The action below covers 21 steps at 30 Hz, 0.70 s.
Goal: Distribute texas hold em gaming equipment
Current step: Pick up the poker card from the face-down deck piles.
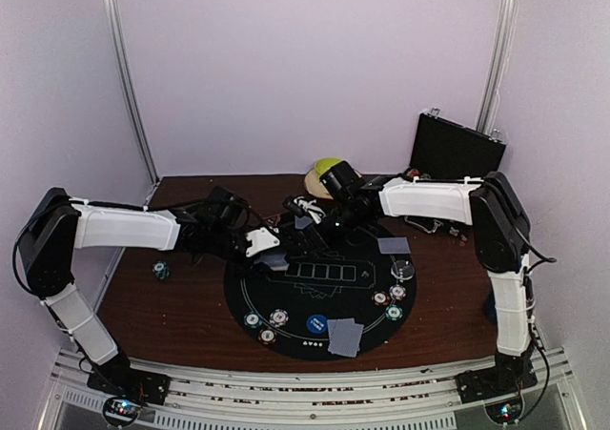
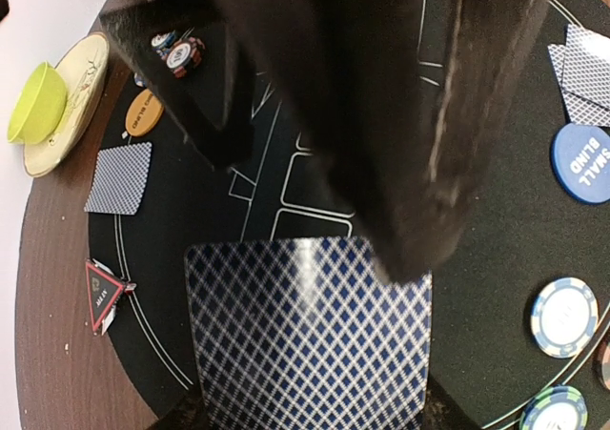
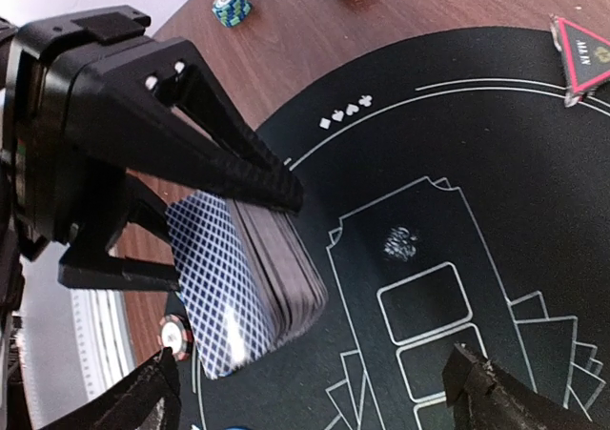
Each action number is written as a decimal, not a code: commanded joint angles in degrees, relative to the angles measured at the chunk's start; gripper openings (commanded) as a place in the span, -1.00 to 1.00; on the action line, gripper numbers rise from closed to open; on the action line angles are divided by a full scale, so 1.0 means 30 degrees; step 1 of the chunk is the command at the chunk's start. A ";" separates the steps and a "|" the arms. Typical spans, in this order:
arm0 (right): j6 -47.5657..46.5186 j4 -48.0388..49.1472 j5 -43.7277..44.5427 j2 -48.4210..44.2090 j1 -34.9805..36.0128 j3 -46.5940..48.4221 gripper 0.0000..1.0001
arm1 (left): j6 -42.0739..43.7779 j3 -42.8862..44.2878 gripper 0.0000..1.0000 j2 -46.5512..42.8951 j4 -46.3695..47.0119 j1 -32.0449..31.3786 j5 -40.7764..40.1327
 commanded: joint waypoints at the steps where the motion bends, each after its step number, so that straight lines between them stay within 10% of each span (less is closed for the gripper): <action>1: 0.1805 0.0887 -0.2271 0.0831 -0.0154 0.1201 0.94 | -0.0167 0.0581 0.03 -0.0588 0.0335 0.0077 0.0429; 21: 0.6044 0.3048 -0.5419 0.4317 -0.0668 0.2513 0.57 | -0.0050 0.0455 0.03 -0.0509 0.0301 -0.0134 0.0932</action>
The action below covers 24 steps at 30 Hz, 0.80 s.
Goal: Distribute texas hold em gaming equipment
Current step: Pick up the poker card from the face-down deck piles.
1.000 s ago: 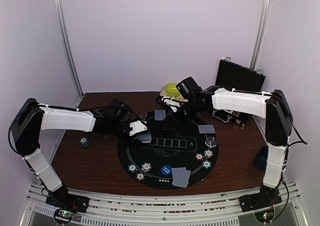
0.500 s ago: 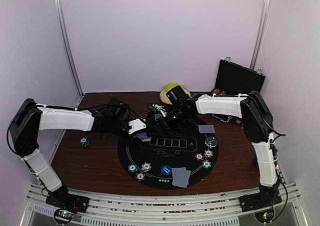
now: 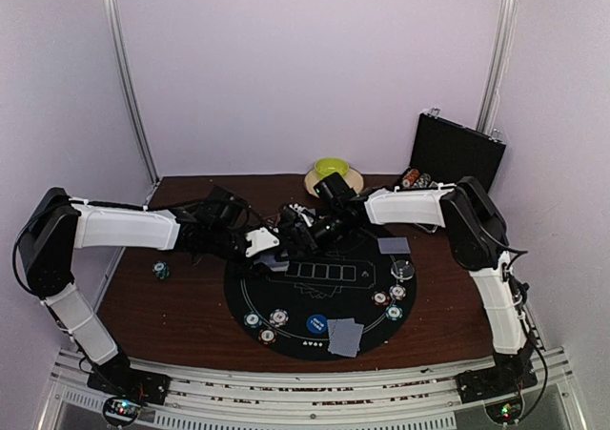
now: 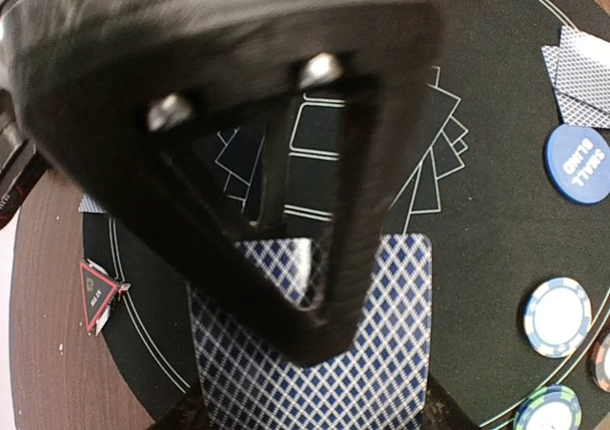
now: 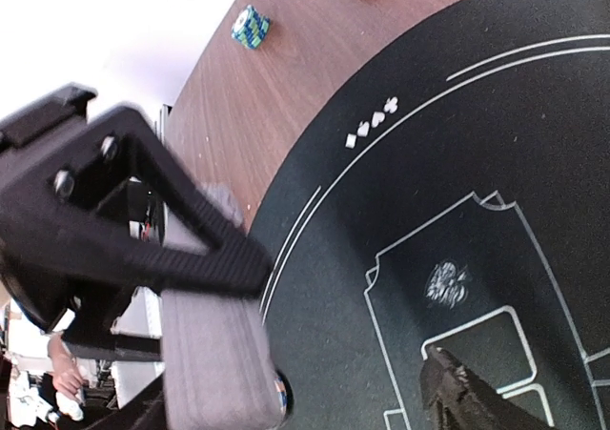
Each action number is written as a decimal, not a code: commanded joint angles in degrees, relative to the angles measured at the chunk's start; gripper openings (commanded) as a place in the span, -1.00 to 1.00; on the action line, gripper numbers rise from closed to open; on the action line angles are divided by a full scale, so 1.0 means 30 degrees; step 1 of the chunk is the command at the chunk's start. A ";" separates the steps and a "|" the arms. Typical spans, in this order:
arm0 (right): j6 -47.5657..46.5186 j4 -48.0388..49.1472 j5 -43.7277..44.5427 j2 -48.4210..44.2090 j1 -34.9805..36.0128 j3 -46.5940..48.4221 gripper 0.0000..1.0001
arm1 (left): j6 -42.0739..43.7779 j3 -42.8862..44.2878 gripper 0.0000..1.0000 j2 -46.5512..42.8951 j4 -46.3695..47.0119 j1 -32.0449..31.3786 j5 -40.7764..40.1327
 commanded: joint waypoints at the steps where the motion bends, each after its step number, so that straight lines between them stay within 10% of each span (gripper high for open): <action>1: 0.0897 0.0526 -0.0840 0.1179 -0.0317 0.1176 0.53 | 0.0050 0.0419 0.03 -0.0474 0.0500 -0.0071 0.0715; 24: -0.2953 -0.3661 -0.0864 0.0732 -0.1038 0.2265 -0.17 | 0.0056 0.0107 0.03 -0.0226 0.0837 -0.0098 0.0373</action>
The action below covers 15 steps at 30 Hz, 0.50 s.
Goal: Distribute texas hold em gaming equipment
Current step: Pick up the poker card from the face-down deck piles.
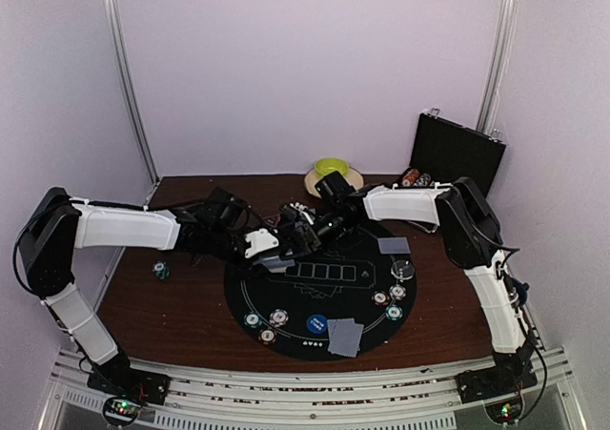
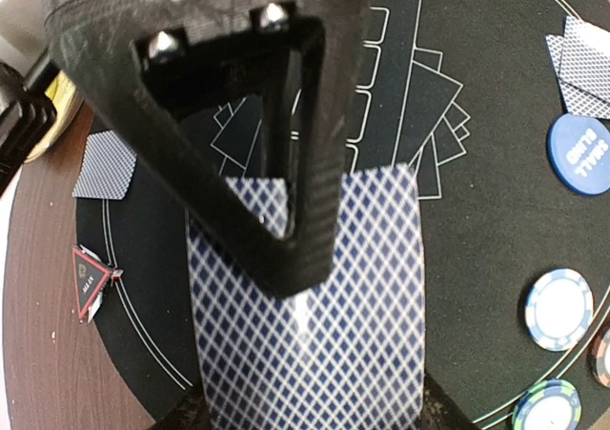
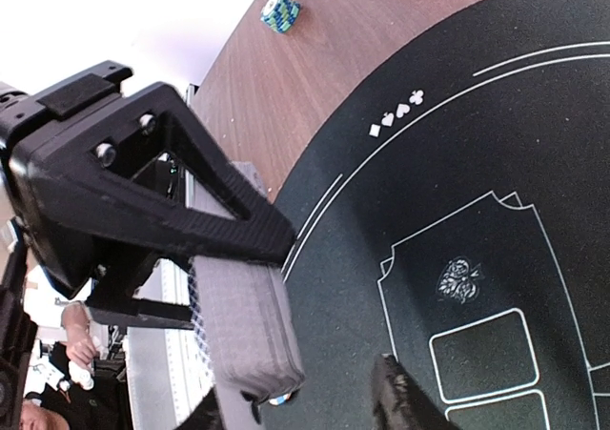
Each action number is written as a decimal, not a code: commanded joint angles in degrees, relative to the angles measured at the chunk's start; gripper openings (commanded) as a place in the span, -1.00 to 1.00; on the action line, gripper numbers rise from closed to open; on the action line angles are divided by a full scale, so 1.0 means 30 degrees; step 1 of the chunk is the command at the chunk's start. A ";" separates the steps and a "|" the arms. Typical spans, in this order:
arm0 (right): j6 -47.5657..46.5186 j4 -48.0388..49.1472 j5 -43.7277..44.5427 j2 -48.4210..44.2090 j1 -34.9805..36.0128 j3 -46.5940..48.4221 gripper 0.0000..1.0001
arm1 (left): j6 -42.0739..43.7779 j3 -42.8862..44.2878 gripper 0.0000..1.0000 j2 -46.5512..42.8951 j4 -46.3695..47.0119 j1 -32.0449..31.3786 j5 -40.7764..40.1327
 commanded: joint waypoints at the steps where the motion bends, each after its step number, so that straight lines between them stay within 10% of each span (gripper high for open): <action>1: -0.1525 -0.2125 0.0667 -0.0462 -0.0486 0.0738 -0.21 | 0.0051 0.0101 0.03 -0.0205 0.1228 -0.0112 0.0565; 15: -0.3766 -0.4637 -0.2205 -0.1372 -0.0118 0.1047 -1.00 | 0.0079 0.0050 0.03 -0.0129 0.1255 -0.0105 0.0350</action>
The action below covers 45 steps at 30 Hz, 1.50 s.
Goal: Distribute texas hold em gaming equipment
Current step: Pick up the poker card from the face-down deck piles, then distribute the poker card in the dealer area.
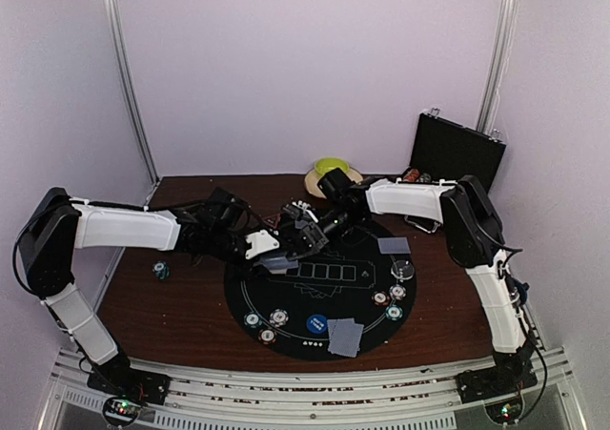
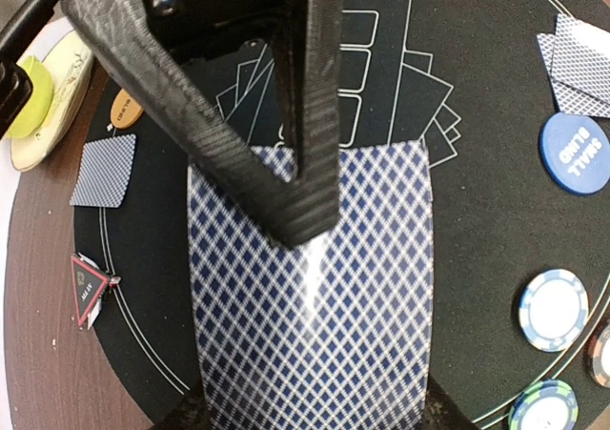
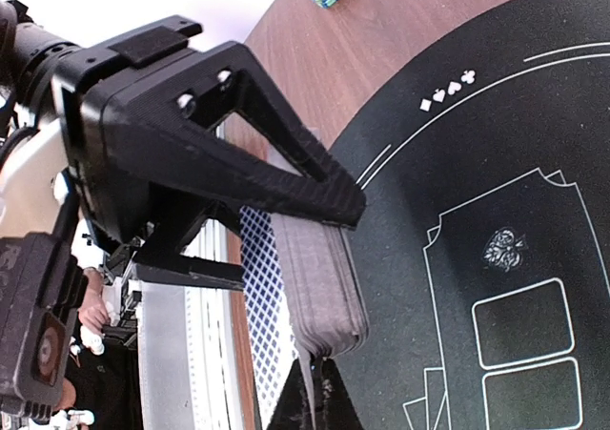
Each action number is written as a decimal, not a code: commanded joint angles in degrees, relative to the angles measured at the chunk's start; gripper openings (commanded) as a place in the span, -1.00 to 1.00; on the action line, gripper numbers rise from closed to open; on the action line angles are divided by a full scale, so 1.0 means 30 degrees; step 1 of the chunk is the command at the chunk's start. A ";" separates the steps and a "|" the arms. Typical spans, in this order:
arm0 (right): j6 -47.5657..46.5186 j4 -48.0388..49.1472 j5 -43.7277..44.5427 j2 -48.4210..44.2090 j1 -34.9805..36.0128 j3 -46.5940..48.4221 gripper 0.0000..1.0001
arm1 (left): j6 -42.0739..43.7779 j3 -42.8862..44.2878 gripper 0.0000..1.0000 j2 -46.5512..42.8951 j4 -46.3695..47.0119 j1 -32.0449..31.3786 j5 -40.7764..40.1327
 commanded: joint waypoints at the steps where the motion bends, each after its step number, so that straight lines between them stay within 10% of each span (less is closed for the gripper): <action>1: -0.1151 -0.1423 -0.0414 -0.1249 0.0013 0.0067 -1.00 | 0.0086 0.0086 0.03 -0.0136 0.1314 -0.0083 0.0276; 23: -1.2254 -1.3510 0.2764 -0.2339 -0.3619 0.2029 -1.00 | 0.0123 0.0084 0.03 -0.0083 0.1275 -0.0075 0.0224; 45: -1.4367 -1.3538 0.4610 -0.0496 -1.1980 0.0636 -1.00 | 0.0312 0.0010 0.03 -0.0219 0.1306 -0.0083 0.0250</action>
